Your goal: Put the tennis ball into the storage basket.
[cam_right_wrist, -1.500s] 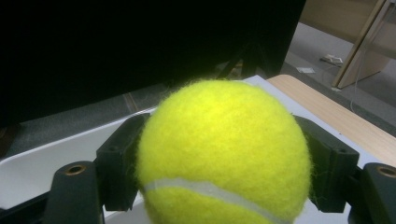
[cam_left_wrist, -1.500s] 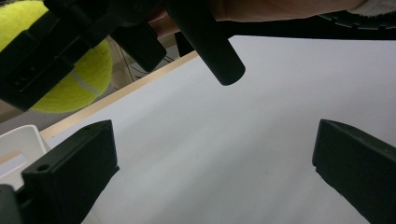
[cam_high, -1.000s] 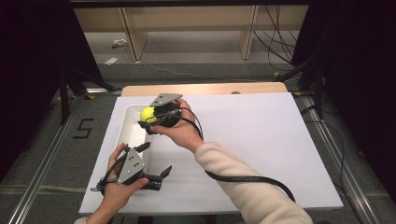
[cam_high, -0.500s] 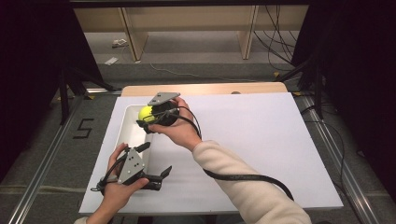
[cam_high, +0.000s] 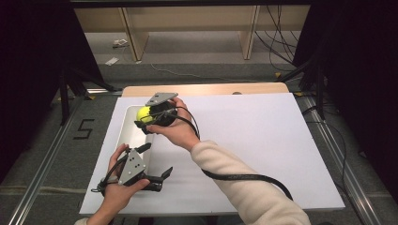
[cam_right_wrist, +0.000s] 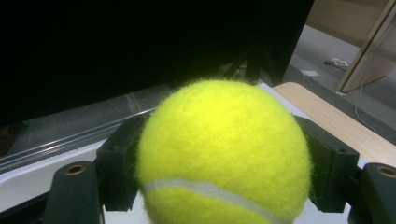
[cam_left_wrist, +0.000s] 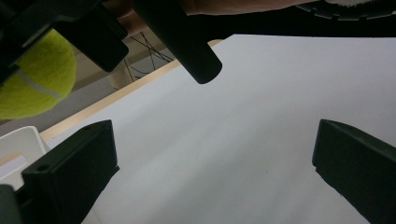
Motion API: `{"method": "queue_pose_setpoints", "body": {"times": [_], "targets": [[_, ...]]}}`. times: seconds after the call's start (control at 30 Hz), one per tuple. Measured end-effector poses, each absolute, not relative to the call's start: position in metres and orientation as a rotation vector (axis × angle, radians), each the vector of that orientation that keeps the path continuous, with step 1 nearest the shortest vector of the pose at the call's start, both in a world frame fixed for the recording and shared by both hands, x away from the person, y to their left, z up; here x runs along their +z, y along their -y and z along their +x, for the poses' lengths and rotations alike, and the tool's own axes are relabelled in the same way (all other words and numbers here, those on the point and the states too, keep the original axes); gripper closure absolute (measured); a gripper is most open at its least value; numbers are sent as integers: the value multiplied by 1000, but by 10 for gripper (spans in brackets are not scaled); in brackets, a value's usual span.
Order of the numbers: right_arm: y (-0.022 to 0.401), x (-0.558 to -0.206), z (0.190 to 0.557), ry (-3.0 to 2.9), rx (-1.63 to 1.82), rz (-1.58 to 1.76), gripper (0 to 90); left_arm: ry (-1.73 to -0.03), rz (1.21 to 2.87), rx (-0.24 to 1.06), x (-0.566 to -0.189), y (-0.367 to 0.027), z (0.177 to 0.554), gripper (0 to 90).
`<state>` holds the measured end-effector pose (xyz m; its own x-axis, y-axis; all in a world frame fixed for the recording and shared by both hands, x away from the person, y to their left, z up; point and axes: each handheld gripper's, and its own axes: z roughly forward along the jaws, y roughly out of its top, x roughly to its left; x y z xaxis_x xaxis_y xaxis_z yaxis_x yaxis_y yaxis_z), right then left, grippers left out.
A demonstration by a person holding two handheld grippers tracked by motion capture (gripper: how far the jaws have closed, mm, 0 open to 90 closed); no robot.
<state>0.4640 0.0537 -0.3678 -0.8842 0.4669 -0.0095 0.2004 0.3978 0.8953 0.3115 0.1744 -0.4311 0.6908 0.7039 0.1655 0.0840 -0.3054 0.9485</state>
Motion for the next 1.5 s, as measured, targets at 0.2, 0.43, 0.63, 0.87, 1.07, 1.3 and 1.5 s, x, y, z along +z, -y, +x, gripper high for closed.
{"method": "queue_pose_setpoints", "body": {"times": [0.2, 0.43, 0.63, 0.87, 1.07, 1.3, 1.5], "targets": [[-56, -367, 464, -2403, 1484, 586, 270, -628, 1796, 697, -431, -174, 311, 0], [-57, -367, 465, -2405, 1482, 585, 270, -624, 1800, 700, -431, -174, 311, 0], [-59, -367, 466, -2407, 1480, 579, 270, -625, 1799, 701, -431, -175, 311, 0], [-64, -368, 467, -2417, 1477, 577, 270, -624, 1799, 701, -431, -175, 311, 0], [-68, -369, 467, -2423, 1478, 575, 270, -624, 1802, 701, -431, -175, 311, 0], [-69, -367, 469, -2423, 1473, 576, 270, -620, 1806, 703, -431, -175, 311, 0], [-70, -369, 470, -2425, 1475, 581, 270, -619, 1808, 702, -432, -175, 311, 0]]}}
